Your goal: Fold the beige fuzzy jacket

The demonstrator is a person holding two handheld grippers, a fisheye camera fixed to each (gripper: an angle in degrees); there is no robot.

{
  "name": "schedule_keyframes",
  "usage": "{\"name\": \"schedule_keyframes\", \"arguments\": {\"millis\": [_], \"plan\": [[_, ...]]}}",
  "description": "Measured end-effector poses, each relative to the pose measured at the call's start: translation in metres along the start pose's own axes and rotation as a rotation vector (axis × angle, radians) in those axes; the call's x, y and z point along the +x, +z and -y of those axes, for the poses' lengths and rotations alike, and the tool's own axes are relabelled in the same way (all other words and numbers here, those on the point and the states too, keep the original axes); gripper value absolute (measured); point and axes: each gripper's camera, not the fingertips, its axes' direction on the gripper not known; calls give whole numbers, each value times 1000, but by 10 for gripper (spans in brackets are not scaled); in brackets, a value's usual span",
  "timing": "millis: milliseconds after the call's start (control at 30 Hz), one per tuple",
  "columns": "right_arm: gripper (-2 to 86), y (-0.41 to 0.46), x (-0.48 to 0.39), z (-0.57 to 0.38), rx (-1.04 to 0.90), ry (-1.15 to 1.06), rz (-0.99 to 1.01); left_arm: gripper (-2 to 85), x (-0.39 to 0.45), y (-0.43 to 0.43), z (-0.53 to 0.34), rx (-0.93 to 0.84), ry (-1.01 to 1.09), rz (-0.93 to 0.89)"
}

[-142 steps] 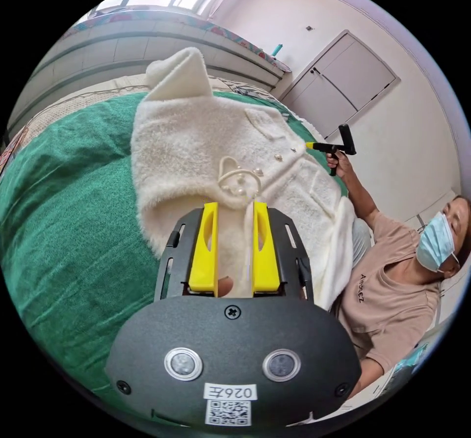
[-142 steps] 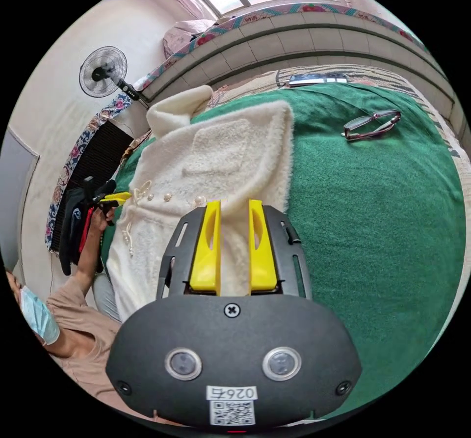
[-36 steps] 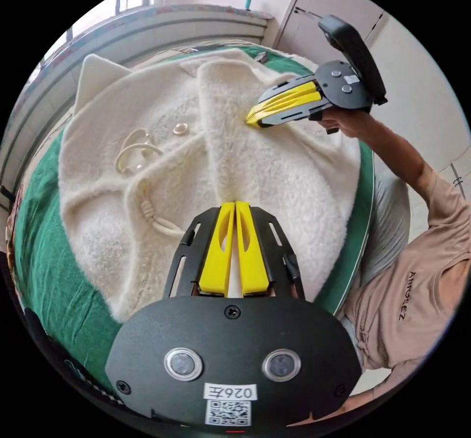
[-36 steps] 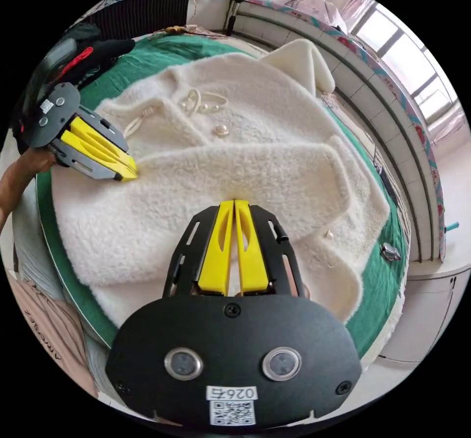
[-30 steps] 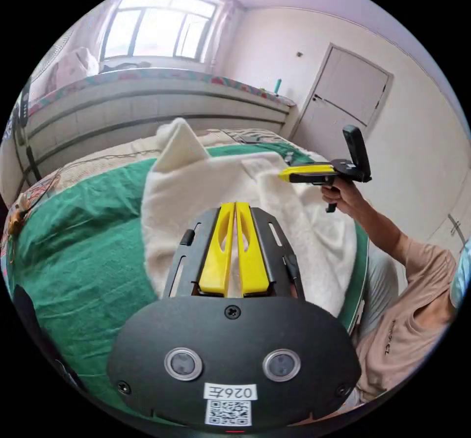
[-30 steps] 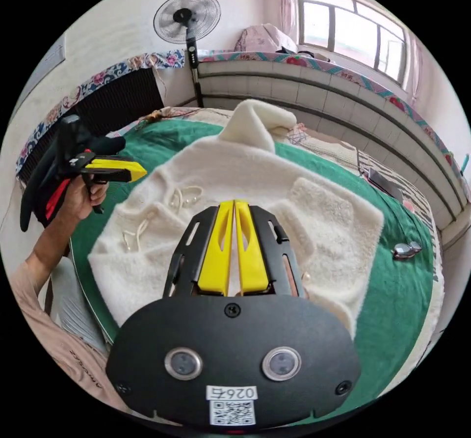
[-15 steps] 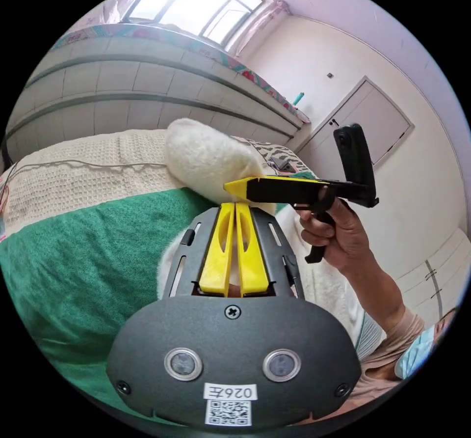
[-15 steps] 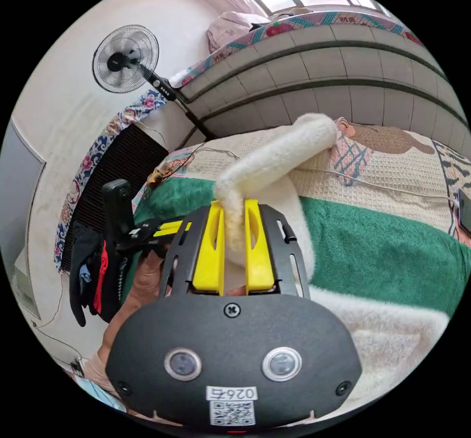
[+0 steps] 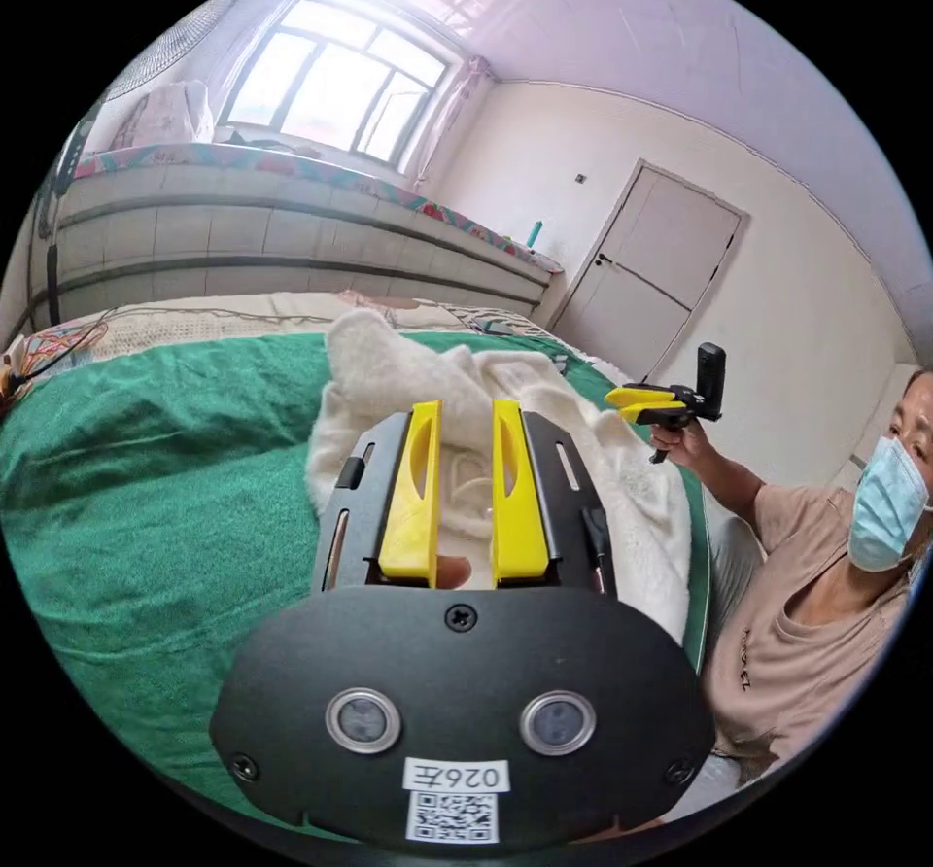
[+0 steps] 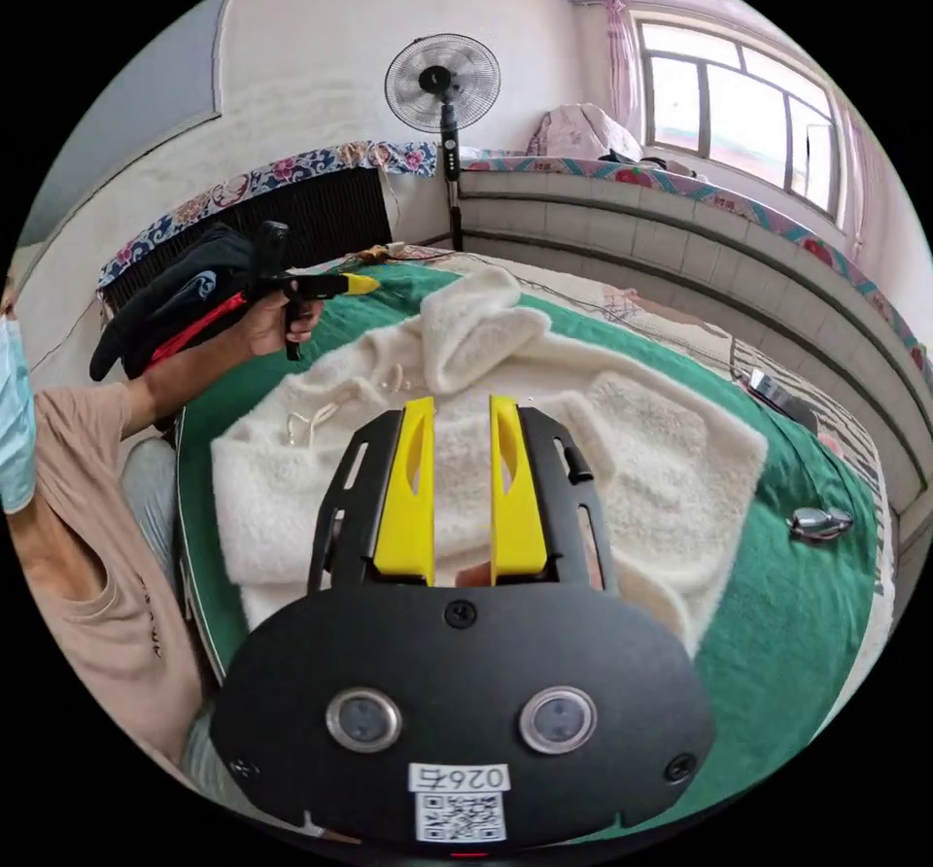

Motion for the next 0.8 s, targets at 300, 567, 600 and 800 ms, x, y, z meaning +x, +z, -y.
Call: {"name": "schedule_keyframes", "arguments": {"millis": [300, 567, 600, 800], "plan": [[130, 97, 59, 118, 17, 218, 140, 182, -105, 47, 64, 64, -312, -170], [-8, 171, 75, 193, -134, 283, 345, 135, -96, 18, 68, 328, -267, -304], [-9, 149, 73, 192, -58, 265, 331, 135, -93, 11, 67, 340, -254, -308], [1, -59, 26, 103, 489, 28, 100, 117, -44, -30, 52, 241, -111, -329]]}}
